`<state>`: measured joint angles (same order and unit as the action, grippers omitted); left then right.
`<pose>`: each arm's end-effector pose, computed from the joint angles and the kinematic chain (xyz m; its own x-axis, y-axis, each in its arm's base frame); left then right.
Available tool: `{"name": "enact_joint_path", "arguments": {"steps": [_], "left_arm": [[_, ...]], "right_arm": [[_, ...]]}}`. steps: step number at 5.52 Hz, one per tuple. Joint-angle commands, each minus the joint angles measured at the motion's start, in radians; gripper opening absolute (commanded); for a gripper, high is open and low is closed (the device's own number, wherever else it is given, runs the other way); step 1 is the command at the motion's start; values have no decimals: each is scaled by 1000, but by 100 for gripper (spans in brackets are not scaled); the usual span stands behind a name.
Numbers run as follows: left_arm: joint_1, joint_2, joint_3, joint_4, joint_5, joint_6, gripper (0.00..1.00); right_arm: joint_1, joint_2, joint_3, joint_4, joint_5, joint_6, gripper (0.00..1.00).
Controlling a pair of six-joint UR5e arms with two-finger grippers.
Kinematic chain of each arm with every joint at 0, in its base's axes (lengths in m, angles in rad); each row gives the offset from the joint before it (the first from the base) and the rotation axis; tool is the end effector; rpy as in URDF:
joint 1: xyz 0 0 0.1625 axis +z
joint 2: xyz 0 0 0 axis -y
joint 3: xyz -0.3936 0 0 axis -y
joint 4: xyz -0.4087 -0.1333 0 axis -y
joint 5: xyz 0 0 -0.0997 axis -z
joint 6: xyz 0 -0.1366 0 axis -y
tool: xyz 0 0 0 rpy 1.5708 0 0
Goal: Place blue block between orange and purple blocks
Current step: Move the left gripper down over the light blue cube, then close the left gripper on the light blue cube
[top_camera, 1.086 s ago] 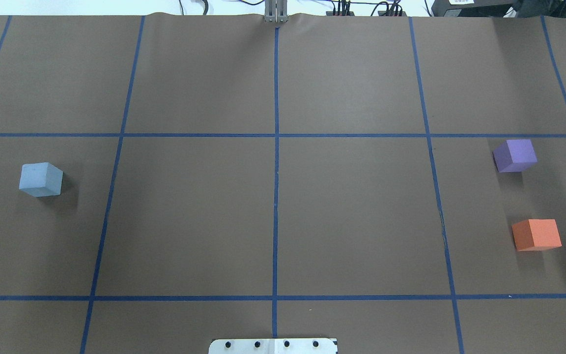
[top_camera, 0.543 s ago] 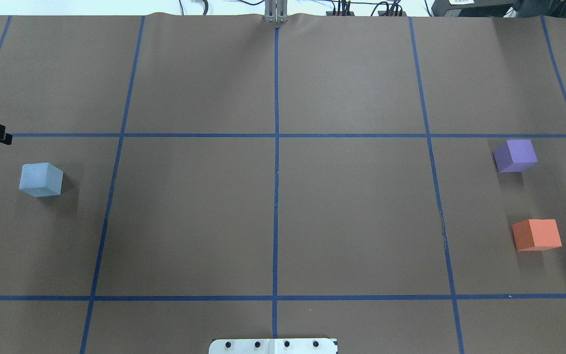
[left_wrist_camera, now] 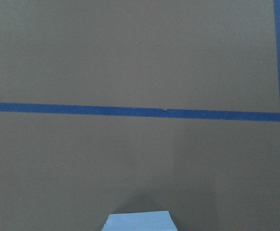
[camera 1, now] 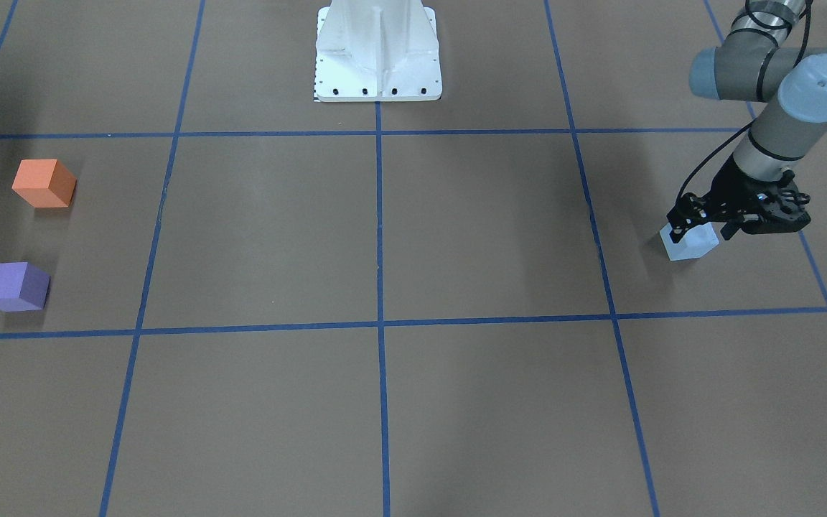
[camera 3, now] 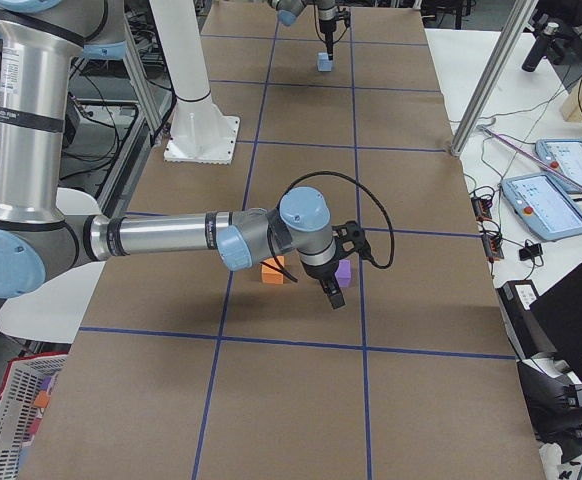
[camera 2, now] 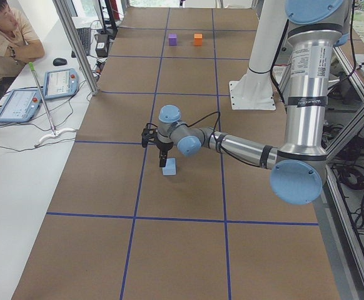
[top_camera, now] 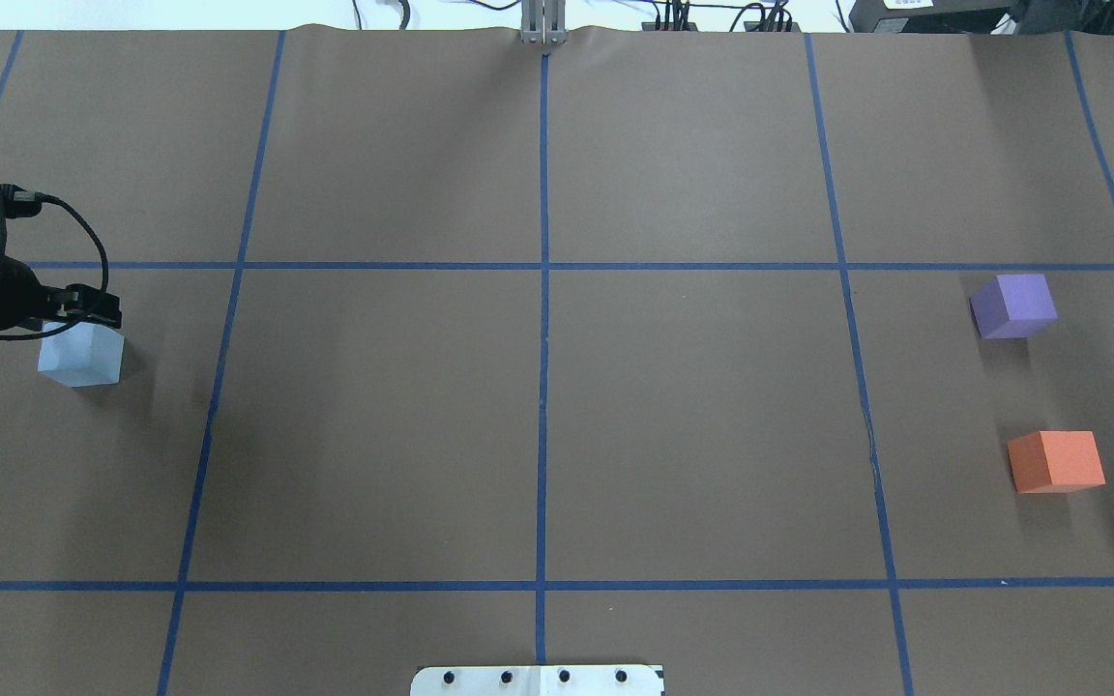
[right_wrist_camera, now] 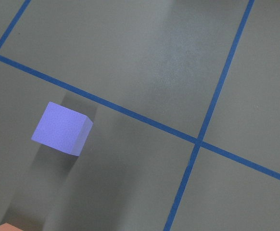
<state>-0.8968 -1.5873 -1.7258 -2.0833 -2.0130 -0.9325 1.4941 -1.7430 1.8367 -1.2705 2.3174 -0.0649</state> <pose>0.2938 -0.4878 0.5190 0.7087 -0.0244 -0.7051 0.1434 0.9835 0.1101 0.0044 -0.4717 0.5663 0.7058 -0.3752 0.6009 0.1168 0.8982 0.4237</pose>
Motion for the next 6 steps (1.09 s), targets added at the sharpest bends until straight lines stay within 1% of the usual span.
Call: {"name": "enact_joint_path", "arguments": {"steps": [1, 2, 3, 4, 6], "left_arm": [[19, 12, 11, 6, 10, 54, 100], [18, 12, 12, 17, 1, 96, 100], [18, 4, 5, 38, -1, 96, 100], [16, 3, 0, 40, -41, 98, 100], [6, 4, -4, 40, -58, 100, 100]], "right_arm": [[0, -1, -1, 0, -1, 0, 100], [0, -1, -2, 0, -1, 0, 100], [0, -1, -2, 0, -1, -1, 100], [0, -1, -2, 0, -1, -1, 100], [0, -1, -2, 0, -1, -1, 100]]}}
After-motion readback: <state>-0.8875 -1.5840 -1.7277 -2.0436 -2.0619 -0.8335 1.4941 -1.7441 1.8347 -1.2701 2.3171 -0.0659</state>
